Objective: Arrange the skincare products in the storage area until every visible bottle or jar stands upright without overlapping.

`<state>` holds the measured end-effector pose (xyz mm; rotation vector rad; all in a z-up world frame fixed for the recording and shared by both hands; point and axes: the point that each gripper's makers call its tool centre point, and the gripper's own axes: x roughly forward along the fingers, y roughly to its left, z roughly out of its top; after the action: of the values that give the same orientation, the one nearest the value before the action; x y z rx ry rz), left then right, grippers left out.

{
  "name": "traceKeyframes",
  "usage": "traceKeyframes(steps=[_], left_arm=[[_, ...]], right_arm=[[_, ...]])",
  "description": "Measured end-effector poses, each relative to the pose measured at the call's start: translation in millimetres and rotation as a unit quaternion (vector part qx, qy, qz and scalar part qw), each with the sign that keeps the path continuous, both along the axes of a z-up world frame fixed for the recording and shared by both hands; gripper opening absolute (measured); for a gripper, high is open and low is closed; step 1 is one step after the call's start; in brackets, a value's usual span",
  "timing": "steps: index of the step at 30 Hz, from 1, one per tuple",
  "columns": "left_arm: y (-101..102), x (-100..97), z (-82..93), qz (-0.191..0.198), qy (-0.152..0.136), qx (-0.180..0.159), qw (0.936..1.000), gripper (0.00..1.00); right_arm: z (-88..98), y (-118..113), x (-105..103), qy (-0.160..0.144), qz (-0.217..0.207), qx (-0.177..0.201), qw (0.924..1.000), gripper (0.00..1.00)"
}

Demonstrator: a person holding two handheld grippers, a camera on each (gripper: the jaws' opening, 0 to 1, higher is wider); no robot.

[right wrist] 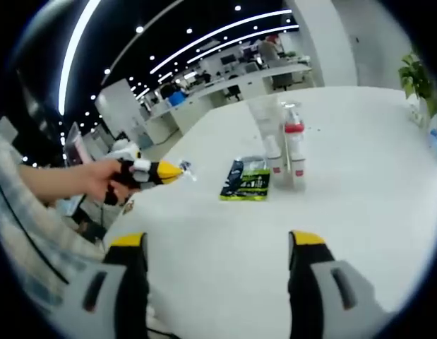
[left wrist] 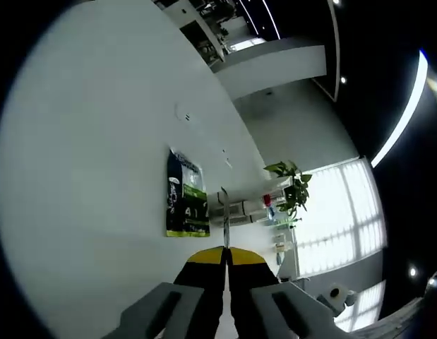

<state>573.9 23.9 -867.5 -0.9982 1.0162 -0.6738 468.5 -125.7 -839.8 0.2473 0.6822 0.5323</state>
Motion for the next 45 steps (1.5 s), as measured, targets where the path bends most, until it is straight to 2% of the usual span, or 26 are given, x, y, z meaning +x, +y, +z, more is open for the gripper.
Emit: traceKeyframes(steps=[7,12,21,27,32,38,45], left_arm=[[7,21.3,-12.0,0.011,0.002,0.016,0.9998,0.0],[10,27.8,-25.3,0.002,0.006,0.036,0.9993,0.0],[15,36.8,-45.5,0.019,0.02,0.053,0.9982,0.0],[16,47.5,-53.2,0.043,0.034,0.044,0.9976,0.0],[16,66.0,-59.6,0.075,0.044,0.031,0.9958,0.0],[15,80.8,-72.4,0.077,0.052,0.038,0.9949,0.0],[14,100.1,-71.5,0.077,0.038,0.042,0.9954,0.0]], right_arm=[[-1.8,-6,9,0.005,-0.003,-0.005,1.0,0.8],[-5.3,-5,12,0.011,0.005,-0.013,0.9999,0.8],[-12.6,-8,9,0.027,0.001,-0.019,0.9995,0.79],[-18.9,-12,8,0.04,-0.012,-0.018,0.999,0.79],[-21.5,-14,8,0.048,-0.017,-0.022,0.9985,0.79],[-25.8,-20,9,0.058,-0.025,-0.025,0.9977,0.79],[-30.5,-25,9,0.071,-0.032,-0.027,0.9966,0.79]])
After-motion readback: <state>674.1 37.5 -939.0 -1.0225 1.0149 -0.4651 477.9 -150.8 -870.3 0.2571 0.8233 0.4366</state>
